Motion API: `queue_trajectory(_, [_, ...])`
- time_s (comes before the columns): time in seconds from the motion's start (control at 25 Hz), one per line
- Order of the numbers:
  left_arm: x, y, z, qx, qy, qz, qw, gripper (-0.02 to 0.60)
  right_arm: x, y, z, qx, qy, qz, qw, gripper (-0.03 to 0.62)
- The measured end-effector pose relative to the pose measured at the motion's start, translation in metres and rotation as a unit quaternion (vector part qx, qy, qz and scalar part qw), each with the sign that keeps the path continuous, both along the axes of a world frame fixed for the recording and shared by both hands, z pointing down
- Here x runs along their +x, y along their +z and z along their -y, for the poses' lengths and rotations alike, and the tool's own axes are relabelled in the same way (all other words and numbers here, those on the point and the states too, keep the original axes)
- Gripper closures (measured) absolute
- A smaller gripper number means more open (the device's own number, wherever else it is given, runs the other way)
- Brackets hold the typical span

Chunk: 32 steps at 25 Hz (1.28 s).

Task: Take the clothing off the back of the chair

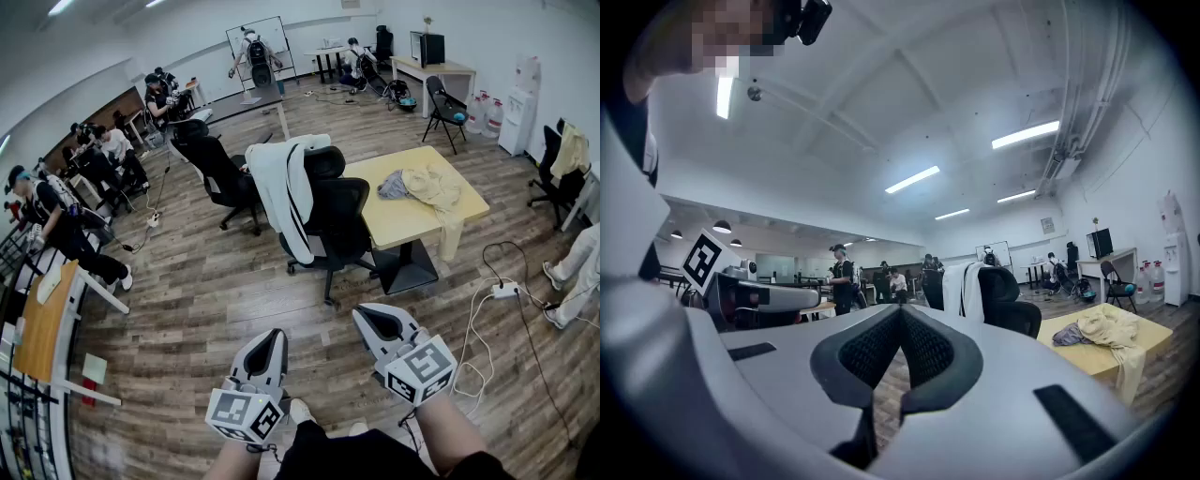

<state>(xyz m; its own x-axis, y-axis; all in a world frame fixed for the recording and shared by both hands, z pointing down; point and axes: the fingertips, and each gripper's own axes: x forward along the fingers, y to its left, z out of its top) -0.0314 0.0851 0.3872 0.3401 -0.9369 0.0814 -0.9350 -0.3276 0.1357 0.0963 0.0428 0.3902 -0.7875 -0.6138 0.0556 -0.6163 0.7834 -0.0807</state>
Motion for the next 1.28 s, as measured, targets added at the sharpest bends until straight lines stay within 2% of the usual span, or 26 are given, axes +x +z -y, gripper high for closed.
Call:
queue_trajectory(0.6, [-0.012,0.005,0.010,-0.001,0.001,0.002,1.0000,0.563,-0.013,0.008,0.014,-0.011,-0.006,-0.003,1.000,0.580])
queue_trajectory(1.0, [-0.040,0.006,0.024,-0.005,-0.005,0.008,0.9999,0.563,-0.036,0.012,0.035,-0.021,-0.008,0.007,1.000,0.580])
queue_trajectory(1.28, [-0.072,0.001,0.039,-0.005,-0.006,0.007,0.9999,0.563,-0.065,0.006,0.054,-0.021,-0.006,0.009,1.000,0.581])
